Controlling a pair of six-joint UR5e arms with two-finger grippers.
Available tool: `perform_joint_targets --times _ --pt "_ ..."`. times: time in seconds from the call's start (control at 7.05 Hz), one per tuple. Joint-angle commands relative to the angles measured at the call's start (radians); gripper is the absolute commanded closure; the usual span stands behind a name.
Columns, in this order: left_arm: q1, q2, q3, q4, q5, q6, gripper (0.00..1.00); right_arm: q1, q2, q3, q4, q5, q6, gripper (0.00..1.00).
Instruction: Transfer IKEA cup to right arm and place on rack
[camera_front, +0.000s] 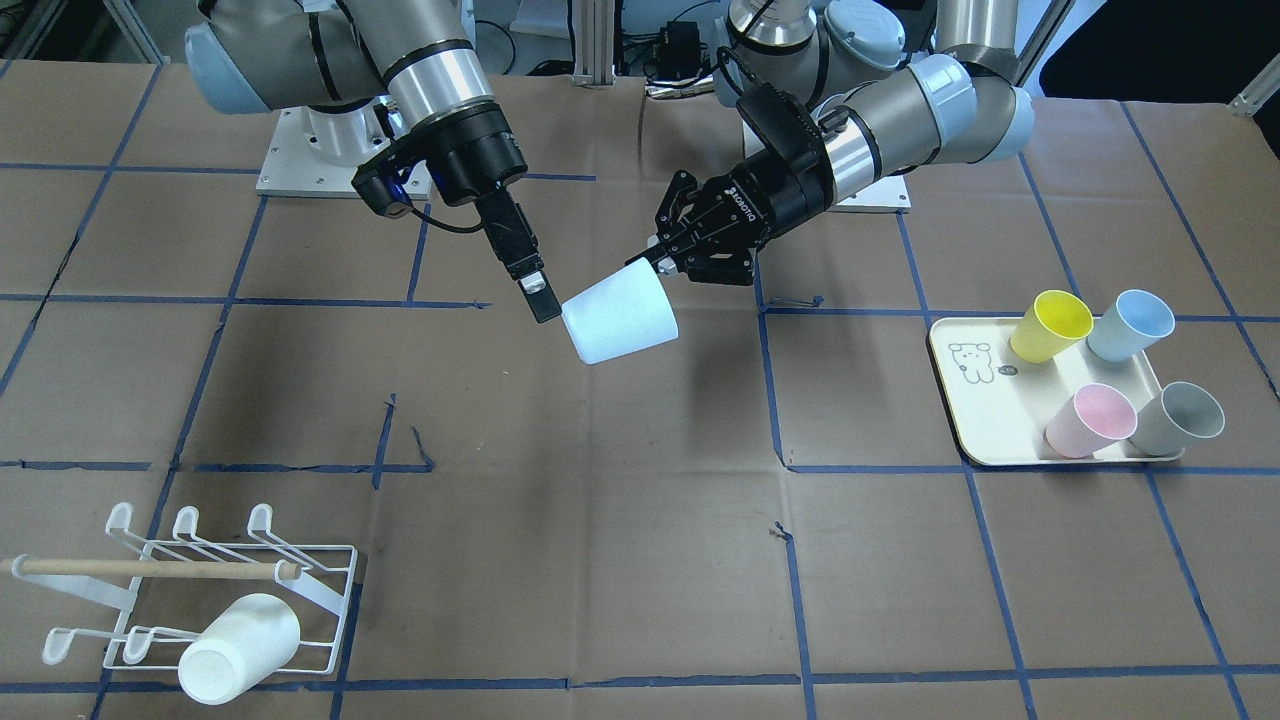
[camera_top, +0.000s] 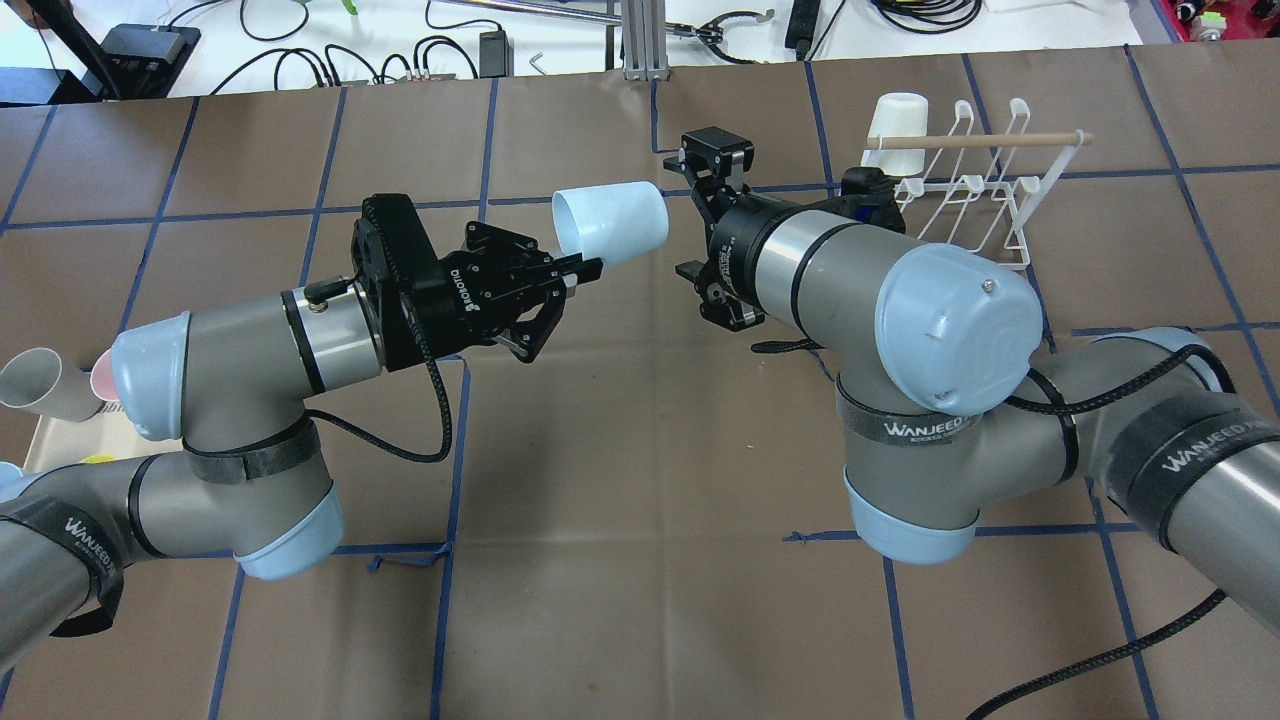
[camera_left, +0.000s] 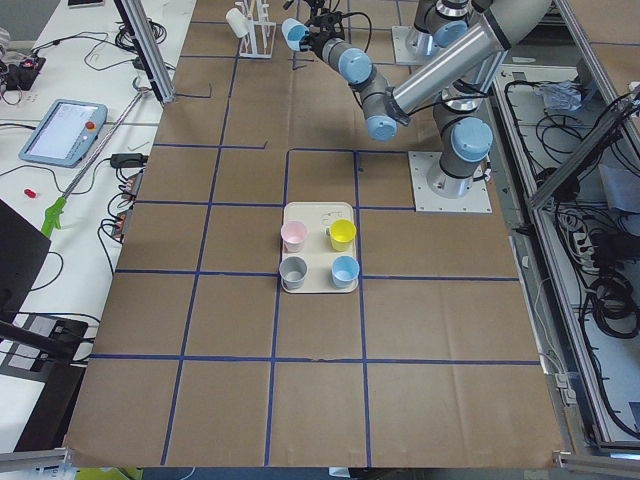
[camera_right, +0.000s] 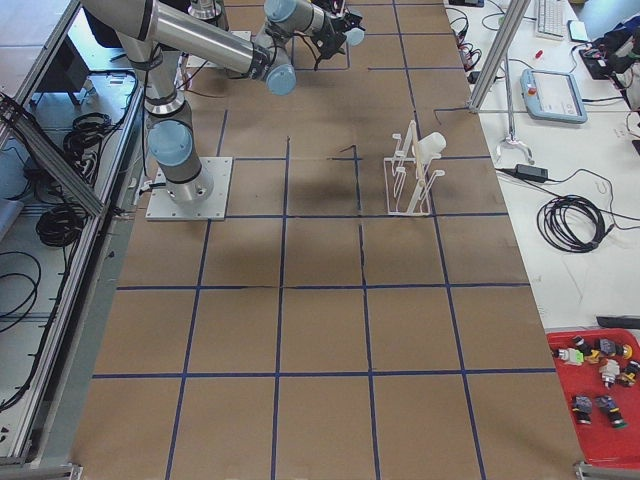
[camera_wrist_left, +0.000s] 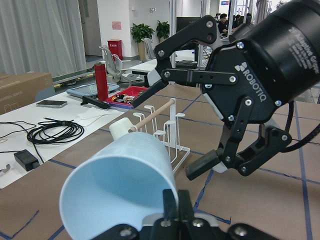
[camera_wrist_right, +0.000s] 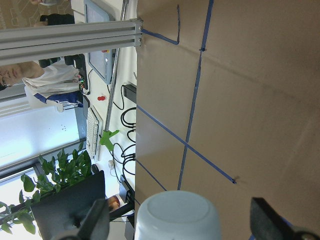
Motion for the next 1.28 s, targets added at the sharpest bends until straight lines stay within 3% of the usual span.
perform_joint_targets --times 0.0,1.14 --pt "0.001 0.000 0.000 -0.002 0.000 0.000 0.96 0.035 0.015 -0.018 0.009 -0.002 0.041 0.02" --pt "0.001 0.000 0.002 -0.002 0.000 -0.012 0.96 0.069 0.104 -0.088 0.006 -0.008 0.043 0.02"
